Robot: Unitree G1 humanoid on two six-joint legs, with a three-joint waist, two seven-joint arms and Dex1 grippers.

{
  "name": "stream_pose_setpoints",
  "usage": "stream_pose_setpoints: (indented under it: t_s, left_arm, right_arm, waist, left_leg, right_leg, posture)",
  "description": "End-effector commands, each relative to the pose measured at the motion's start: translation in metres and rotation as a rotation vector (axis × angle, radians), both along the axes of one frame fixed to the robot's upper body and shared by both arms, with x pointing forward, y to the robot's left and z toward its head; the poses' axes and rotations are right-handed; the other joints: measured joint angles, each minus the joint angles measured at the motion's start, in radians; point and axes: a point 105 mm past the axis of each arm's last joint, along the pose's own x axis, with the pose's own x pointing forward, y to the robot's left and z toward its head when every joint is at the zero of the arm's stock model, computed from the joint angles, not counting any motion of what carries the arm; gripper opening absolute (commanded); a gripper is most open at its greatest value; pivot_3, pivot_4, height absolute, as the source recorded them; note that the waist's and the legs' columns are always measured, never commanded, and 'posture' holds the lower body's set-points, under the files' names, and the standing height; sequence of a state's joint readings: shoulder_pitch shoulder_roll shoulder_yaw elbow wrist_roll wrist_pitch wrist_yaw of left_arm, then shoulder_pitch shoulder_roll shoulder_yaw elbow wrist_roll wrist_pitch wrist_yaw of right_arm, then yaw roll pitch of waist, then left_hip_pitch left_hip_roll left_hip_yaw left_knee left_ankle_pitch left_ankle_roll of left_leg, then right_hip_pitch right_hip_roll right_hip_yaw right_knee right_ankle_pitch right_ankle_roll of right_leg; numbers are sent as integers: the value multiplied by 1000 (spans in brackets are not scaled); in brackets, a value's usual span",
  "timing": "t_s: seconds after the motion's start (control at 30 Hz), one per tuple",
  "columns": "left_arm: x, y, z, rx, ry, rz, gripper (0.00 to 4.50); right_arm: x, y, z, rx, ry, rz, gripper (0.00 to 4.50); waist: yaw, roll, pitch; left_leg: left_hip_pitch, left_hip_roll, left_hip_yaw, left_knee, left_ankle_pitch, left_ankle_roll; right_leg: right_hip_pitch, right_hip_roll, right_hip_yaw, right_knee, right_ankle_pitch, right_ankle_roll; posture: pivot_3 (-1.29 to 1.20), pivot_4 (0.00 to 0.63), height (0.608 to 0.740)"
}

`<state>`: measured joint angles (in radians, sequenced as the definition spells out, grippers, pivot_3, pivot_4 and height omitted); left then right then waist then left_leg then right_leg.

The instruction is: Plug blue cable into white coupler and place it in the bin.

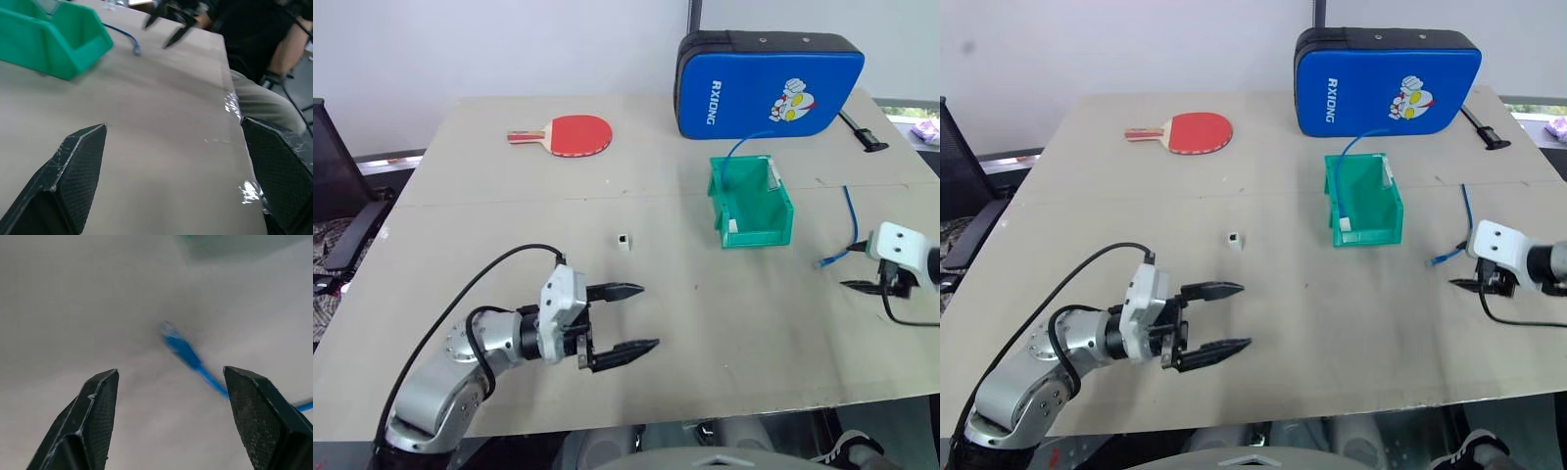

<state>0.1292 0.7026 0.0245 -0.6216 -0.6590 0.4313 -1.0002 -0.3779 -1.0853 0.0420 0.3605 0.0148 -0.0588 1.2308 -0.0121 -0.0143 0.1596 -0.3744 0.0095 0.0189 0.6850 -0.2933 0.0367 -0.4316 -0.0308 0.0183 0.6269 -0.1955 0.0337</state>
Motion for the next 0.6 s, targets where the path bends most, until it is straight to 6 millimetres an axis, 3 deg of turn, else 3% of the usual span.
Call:
stream_pose_setpoints:
  t_s: [0.03,0.2,0.23,0.27,0.33,0.43,0.5,0.6]
  left_arm:
    - [-12,-11,14,-9,-62,-15,4500]
    - [-5,-9,17,-10,-62,20,4500]
    - [-5,-9,17,-10,-61,26,4500]
    - [-4,-9,17,-11,-60,30,4500]
    - [-3,-8,17,-10,-58,40,4500]
    - [-3,-7,17,-10,-59,60,4500]
    - [-3,-6,17,-13,-56,78,4500]
    - [-3,-4,14,-5,-57,94,4500]
  right_arm:
    - [12,-3,-5,-61,51,57,3337]
    - [34,5,-14,-85,132,94,3337]
    - [36,7,-16,-85,149,102,2808]
    - [38,8,-17,-85,159,107,2593]
    - [38,12,-22,-85,216,122,1364]
    - [38,18,-25,-64,259,136,212]
    - [38,25,-20,-14,276,152,97]
    - [29,39,-12,51,314,204,97]
  waist:
    - [-1,-1,0]
    - [1,0,1]
    - [-1,0,1]
    - [-1,0,1]
    - [-1,-1,1]
    - [-6,-3,2]
    - [-8,-3,2]
    - [-5,-3,2]
  left_leg:
    - [0,0,0,0,0,0]
    - [-1,0,0,-1,0,0]
    - [-1,0,0,-1,0,0]
    - [0,0,0,-1,0,0]
    - [0,0,-2,-1,0,1]
    - [6,1,-1,-1,-1,2]
    - [15,1,0,-1,-2,4]
    - [16,1,0,-1,-2,4]
  right_leg:
    - [0,0,0,0,2,-3]
    - [0,1,-1,0,2,-4]
    - [0,1,-1,0,2,-4]
    - [0,0,0,0,2,-4]
    - [0,-1,1,0,2,-4]
    - [5,-1,3,0,3,-4]
    - [12,-1,4,0,2,-4]
    - [13,-2,4,0,2,-4]
  posture:
    - [0,150,740]
    - [0,150,740]
    - [0,150,740]
    - [0,150,740]
    - [0,150,740]
    - [0,150,740]
    - [0,150,740]
    - [0,150,740]
